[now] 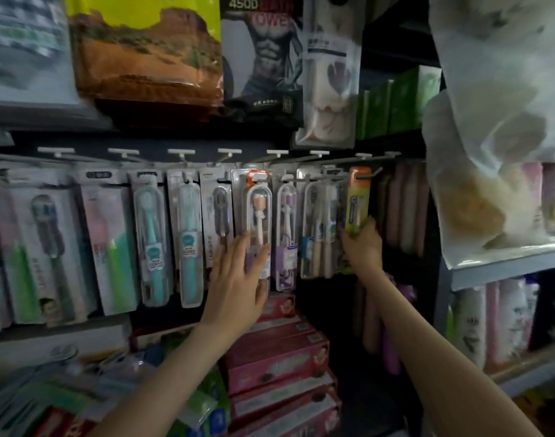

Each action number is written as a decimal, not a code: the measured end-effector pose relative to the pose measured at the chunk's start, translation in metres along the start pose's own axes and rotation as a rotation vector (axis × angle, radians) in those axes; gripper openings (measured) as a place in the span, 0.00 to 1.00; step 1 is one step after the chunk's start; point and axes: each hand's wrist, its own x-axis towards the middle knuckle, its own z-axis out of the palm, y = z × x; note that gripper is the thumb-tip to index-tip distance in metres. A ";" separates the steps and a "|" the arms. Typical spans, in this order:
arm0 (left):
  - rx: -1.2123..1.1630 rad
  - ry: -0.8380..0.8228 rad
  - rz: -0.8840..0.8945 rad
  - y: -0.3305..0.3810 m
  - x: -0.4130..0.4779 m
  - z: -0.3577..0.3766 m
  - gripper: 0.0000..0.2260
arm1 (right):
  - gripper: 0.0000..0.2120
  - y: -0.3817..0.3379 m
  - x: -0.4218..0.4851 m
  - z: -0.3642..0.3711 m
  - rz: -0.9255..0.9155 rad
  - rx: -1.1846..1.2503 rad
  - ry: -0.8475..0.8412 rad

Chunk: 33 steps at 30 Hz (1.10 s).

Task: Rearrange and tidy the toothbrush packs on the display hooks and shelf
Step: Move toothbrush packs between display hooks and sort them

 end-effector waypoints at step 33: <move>0.120 0.128 -0.265 -0.168 -0.146 -0.241 0.20 | 0.25 -0.221 -0.322 0.105 -0.710 0.188 -0.414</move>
